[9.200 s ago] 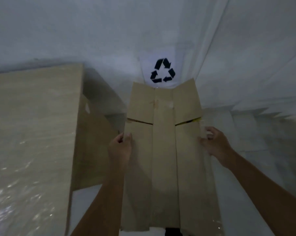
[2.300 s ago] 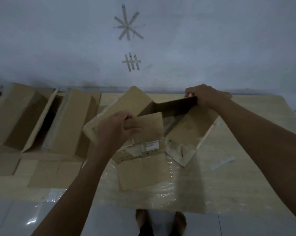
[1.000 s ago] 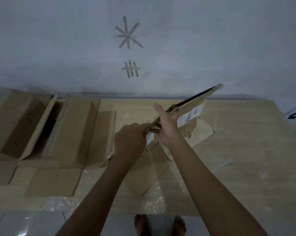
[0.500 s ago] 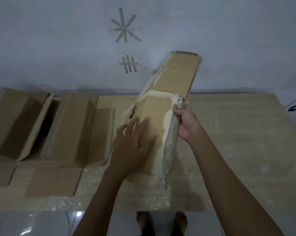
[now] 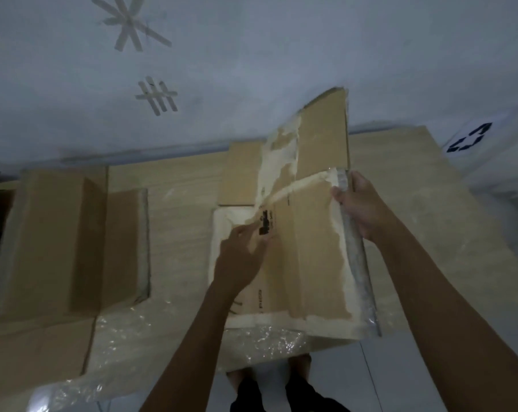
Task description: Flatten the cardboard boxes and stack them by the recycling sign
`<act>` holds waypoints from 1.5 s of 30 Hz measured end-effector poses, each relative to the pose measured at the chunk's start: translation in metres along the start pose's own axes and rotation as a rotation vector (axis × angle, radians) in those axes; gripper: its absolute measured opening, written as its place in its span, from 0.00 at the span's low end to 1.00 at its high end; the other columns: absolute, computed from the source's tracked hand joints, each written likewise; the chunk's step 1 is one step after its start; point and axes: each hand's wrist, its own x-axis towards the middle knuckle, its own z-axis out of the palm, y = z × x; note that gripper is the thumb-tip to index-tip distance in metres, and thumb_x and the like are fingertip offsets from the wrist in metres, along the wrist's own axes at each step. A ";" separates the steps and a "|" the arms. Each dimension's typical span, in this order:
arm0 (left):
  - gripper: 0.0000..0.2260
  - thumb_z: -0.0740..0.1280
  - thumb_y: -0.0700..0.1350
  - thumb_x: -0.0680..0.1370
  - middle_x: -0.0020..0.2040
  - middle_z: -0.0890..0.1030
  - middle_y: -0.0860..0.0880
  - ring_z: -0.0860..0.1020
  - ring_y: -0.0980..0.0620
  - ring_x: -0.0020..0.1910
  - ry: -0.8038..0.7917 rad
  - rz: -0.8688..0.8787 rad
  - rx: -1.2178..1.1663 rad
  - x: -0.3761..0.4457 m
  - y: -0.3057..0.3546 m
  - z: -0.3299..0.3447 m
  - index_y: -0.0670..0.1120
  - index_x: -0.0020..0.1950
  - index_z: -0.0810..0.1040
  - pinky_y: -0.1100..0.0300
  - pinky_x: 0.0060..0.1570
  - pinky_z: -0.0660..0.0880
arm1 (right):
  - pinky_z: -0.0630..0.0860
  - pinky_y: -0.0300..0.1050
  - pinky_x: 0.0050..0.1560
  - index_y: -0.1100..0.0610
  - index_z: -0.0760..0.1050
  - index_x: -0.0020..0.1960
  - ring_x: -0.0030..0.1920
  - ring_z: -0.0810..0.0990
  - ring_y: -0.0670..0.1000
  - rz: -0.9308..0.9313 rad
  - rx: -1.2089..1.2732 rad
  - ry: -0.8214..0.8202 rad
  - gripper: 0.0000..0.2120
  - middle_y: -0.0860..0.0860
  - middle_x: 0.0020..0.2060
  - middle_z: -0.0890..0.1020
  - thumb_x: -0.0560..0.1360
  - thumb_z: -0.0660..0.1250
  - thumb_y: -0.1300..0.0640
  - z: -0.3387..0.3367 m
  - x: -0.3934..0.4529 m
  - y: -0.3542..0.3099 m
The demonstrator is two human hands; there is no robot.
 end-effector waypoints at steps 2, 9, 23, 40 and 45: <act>0.25 0.58 0.63 0.81 0.78 0.64 0.49 0.64 0.40 0.74 -0.009 -0.192 0.094 0.029 -0.007 0.005 0.60 0.78 0.65 0.42 0.70 0.65 | 0.75 0.47 0.42 0.55 0.73 0.61 0.41 0.78 0.51 0.020 -0.122 0.068 0.12 0.54 0.47 0.80 0.79 0.63 0.61 -0.008 0.001 0.016; 0.38 0.70 0.64 0.74 0.75 0.62 0.37 0.64 0.32 0.72 0.057 -0.497 0.009 0.088 -0.024 0.024 0.49 0.78 0.62 0.37 0.68 0.64 | 0.71 0.46 0.47 0.62 0.68 0.68 0.55 0.78 0.61 -0.015 -0.407 0.189 0.17 0.60 0.57 0.79 0.81 0.61 0.59 -0.009 0.004 0.036; 0.23 0.71 0.53 0.78 0.62 0.81 0.48 0.79 0.45 0.60 0.010 -0.288 -0.314 0.099 -0.062 -0.011 0.49 0.71 0.75 0.49 0.60 0.76 | 0.76 0.43 0.44 0.59 0.68 0.70 0.50 0.78 0.58 0.168 -0.259 0.164 0.15 0.61 0.58 0.79 0.83 0.56 0.60 0.014 -0.013 0.083; 0.15 0.71 0.45 0.79 0.55 0.81 0.50 0.79 0.49 0.52 0.187 0.061 -0.541 -0.003 0.062 0.007 0.47 0.65 0.77 0.59 0.47 0.75 | 0.77 0.50 0.53 0.55 0.82 0.56 0.47 0.80 0.53 0.006 0.312 0.424 0.11 0.55 0.46 0.84 0.76 0.68 0.66 -0.134 -0.109 0.136; 0.14 0.70 0.47 0.80 0.56 0.83 0.55 0.81 0.57 0.53 0.208 0.112 -0.630 -0.037 0.140 0.071 0.51 0.66 0.78 0.62 0.48 0.77 | 0.78 0.58 0.58 0.51 0.83 0.56 0.50 0.83 0.54 -0.049 0.327 0.396 0.11 0.53 0.50 0.85 0.76 0.69 0.60 -0.252 -0.119 0.162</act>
